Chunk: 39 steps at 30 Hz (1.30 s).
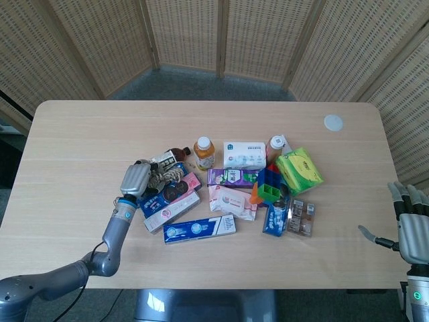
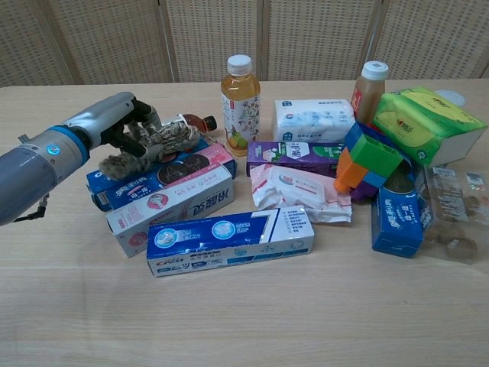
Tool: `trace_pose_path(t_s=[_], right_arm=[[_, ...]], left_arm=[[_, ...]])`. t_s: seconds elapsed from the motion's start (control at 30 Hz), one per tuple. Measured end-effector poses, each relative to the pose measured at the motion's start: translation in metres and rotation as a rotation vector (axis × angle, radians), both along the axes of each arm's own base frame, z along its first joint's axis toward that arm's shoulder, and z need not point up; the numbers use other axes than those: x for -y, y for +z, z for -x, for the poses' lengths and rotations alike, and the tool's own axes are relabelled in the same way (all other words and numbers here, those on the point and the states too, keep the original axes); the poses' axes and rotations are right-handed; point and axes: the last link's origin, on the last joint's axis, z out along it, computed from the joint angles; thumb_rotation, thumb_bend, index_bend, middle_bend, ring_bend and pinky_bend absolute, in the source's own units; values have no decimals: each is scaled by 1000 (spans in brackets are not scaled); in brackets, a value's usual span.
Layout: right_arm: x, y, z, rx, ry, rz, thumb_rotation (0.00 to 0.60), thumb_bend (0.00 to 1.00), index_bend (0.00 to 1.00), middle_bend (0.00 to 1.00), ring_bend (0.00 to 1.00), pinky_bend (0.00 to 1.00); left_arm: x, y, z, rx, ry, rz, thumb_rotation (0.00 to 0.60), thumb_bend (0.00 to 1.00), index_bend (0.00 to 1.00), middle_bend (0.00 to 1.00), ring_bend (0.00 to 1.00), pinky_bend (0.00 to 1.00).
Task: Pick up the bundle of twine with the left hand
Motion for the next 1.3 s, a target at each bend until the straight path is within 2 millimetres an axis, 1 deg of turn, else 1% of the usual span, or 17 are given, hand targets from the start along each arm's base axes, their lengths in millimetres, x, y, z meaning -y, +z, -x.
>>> trace_pose_path(t_s=[0.07, 0.33, 0.43, 0.63, 0.73, 0.93, 1.17, 1.3], right_arm=[[1, 0, -1, 0, 3, 0, 310, 31, 0, 0, 0, 0], [4, -2, -3, 0, 8, -5, 310, 29, 0, 0, 0, 0], [5, -3, -3, 1, 7, -7, 314, 30, 0, 0, 0, 0], [7, -5, -4, 3, 13, -11, 313, 30, 0, 0, 0, 0], [9, -6, -5, 5, 19, -18, 312, 30, 0, 0, 0, 0], [12, -12, -8, 15, 38, -30, 311, 30, 0, 0, 0, 0], [13, -20, -10, 34, 53, -42, 313, 30, 0, 0, 0, 0], [9, -21, -10, 37, 54, -42, 313, 28, 0, 0, 0, 0]], left_arm=[[0, 2, 2, 5, 2, -12, 600, 464, 591, 695, 764, 558], [-1, 18, 5, 49, 15, -56, 600, 462, 591, 695, 765, 571], [-2, 28, 3, 74, 9, -75, 600, 460, 590, 695, 766, 572], [-1, 57, -4, 134, -12, -119, 600, 458, 590, 694, 766, 572], [1, 76, -8, 165, -25, -142, 600, 456, 590, 694, 766, 572], [9, 124, -20, 227, -60, -202, 600, 453, 590, 694, 765, 572], [24, 190, -40, 330, -117, -300, 600, 450, 591, 695, 765, 572], [34, 223, -51, 370, -151, -351, 600, 450, 591, 695, 765, 572]])
